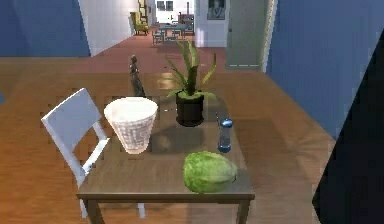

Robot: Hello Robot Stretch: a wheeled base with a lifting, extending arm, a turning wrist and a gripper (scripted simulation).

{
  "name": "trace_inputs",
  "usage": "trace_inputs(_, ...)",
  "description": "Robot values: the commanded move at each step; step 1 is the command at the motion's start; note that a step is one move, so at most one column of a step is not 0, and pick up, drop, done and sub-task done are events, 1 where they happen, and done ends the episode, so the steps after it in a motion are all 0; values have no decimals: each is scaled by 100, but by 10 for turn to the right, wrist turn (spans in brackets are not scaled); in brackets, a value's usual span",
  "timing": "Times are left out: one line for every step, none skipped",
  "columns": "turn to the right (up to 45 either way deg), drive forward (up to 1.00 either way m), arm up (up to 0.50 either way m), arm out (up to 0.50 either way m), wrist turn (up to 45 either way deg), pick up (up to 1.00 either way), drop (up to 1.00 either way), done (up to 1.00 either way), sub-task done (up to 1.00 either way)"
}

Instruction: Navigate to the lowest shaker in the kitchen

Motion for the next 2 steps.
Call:
trace_inputs(90,0,0,0,0,0,0,0,0)
trace_inputs(0,0,0,0,0,0,0,100,0)
